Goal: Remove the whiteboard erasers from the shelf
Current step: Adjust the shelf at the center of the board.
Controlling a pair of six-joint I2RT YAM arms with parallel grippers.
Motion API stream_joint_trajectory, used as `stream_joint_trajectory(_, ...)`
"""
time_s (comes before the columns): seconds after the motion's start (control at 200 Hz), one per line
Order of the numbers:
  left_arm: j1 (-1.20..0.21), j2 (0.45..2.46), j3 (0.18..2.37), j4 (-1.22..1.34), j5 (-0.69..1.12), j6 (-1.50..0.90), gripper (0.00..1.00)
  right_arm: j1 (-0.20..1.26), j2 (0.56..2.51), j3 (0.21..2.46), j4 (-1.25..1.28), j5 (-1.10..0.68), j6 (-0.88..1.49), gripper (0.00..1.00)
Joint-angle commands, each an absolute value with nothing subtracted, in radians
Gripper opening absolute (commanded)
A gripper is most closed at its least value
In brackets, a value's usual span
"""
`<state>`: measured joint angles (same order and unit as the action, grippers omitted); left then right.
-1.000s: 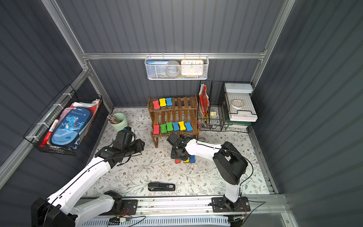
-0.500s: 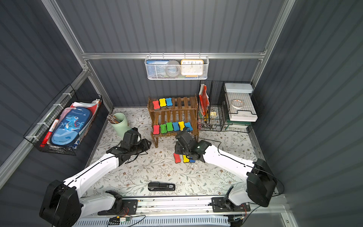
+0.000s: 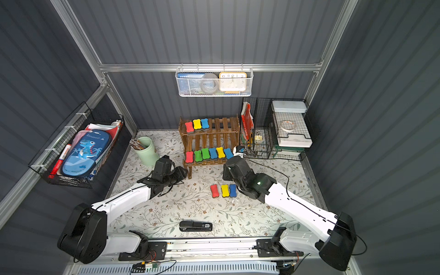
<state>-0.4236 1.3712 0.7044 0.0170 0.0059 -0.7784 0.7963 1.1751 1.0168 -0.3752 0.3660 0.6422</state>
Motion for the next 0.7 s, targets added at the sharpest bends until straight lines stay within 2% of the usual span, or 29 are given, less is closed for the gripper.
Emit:
stream_joint_trajectory(0.0, -0.411, 1.409, 0.74, 0.058, -0.004, -0.798, 0.47, 0.78, 1.151, 1.009, -0.401, 0.398, 0.631, 0.44)
stream_joint_trajectory(0.435, -0.358, 1.49, 0.809, 0.05, 0.004, -0.792, 0.51, 0.734, 1.13, 0.989, -0.409, 0.385, 0.652, 0.44)
stream_joint_trajectory(0.545, -0.359, 1.442, 0.794, -0.009, 0.003, -0.796, 0.52, 0.716, 1.128, 0.994, -0.405, 0.371, 0.648, 0.45)
stream_joint_trajectory(0.695, -0.369, 1.281, 0.768, -0.128, -0.066, -0.77, 0.6, 0.688, 1.122, 0.996, -0.395, 0.363, 0.643, 0.46)
